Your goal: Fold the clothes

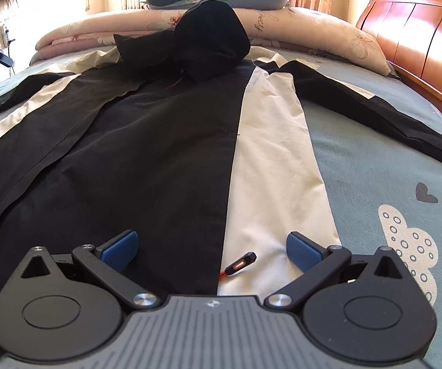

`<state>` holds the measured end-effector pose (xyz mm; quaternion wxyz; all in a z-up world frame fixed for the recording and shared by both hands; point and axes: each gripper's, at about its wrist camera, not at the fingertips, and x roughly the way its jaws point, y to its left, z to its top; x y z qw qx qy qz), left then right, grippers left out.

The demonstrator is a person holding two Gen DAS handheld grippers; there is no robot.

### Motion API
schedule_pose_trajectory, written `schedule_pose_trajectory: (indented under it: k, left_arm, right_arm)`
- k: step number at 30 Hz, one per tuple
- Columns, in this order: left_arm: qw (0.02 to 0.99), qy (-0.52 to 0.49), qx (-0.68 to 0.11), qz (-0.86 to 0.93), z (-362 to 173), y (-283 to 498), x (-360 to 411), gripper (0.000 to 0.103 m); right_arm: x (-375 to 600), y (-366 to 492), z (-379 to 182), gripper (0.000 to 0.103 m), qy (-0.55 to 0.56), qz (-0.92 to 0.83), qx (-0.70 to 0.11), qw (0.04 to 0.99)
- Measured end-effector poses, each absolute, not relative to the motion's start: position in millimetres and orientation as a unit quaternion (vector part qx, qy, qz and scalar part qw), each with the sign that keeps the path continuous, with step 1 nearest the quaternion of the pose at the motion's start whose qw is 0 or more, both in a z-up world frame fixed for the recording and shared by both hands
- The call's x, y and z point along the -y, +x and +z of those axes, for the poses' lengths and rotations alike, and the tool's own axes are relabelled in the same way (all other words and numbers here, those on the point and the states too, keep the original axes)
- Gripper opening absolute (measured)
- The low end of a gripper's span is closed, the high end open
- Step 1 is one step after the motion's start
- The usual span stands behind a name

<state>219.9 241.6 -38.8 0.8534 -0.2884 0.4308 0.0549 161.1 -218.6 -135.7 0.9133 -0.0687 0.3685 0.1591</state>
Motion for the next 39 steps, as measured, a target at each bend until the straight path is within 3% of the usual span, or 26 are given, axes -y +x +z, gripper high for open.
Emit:
schedule_pose_trajectory:
  k: [8,14,21,30,39]
  left_arm:
    - [0.804,-0.273,-0.524,0.065,-103.9,137.0,-215.1,0.095]
    - [0.788,-0.314,-0.525,0.074,-103.1,65.6,-227.2,0.095]
    - [0.817,-0.307,-0.487,0.037,-71.8,61.9,-206.2,0.096]
    - [0.769,-0.304,-0.559,0.057,-107.8,51.4,-198.2,0.094]
    - [0.862,-0.253,-0.439,-0.005,19.0,116.6,-186.4,0.095]
  right_arm:
    - [227.3,138.1,-124.4,0.103,-0.06,0.172,-0.386,0.904]
    - [233.4,128.9,-119.5,0.103,-0.04,0.171,-0.386,0.906]
    - [230.4,121.0,-107.8,0.103,-0.03,0.178,-0.374,0.91]
    - [240.1,112.6,-98.0,0.103,-0.039,0.165,-0.367,0.915]
    - [241.4,131.5,-69.3,0.103,-0.053,0.168,-0.337,0.925]
